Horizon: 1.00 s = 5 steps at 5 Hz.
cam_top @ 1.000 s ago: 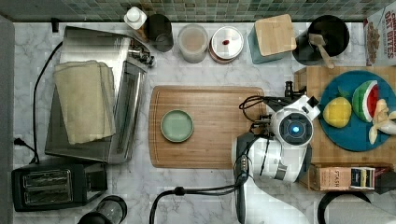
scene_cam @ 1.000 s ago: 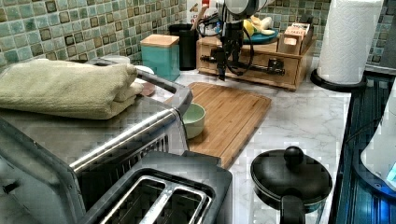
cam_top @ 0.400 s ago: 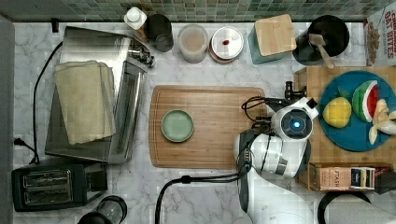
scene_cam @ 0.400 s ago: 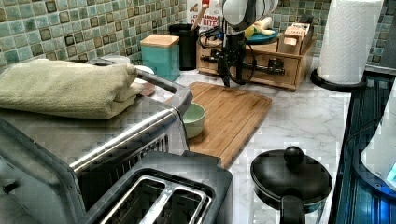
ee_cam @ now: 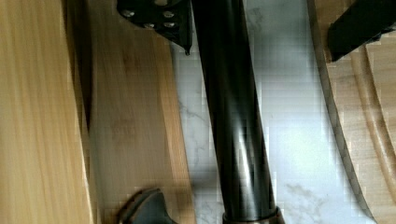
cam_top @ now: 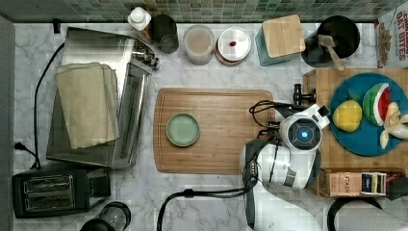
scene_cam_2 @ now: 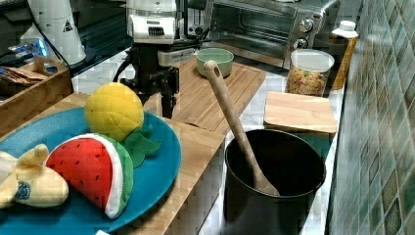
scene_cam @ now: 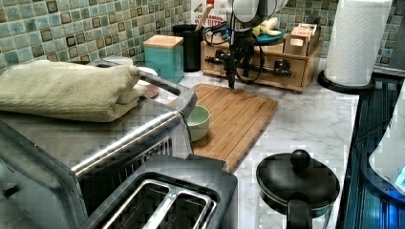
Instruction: Open the drawer.
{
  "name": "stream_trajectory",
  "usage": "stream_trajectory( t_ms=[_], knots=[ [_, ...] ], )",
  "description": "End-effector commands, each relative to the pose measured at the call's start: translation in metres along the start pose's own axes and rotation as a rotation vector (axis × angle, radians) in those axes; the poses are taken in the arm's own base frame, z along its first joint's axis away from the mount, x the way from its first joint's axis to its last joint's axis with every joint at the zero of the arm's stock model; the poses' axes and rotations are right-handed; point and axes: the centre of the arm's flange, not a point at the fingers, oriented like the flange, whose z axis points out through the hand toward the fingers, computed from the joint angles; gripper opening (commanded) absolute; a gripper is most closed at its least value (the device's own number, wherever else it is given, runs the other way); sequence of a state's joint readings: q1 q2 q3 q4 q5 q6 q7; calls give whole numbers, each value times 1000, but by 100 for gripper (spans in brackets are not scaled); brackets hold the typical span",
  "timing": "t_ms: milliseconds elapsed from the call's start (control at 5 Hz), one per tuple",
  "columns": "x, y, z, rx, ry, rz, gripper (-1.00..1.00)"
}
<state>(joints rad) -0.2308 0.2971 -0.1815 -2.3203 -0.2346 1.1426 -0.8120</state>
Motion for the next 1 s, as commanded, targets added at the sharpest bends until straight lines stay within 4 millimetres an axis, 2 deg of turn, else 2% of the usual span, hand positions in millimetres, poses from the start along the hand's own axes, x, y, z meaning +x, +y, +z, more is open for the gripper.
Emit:
stream_trajectory(
  t_ms=[200,400,600,1000],
  knots=[
    [3,-85,-36,171,27,-140,100],
    [-5,-132,-57,172,29,-111,100],
    [-16,-170,-73,134,19,-104,100],
    [-44,-226,-86,83,87,-145,100]
  ],
)
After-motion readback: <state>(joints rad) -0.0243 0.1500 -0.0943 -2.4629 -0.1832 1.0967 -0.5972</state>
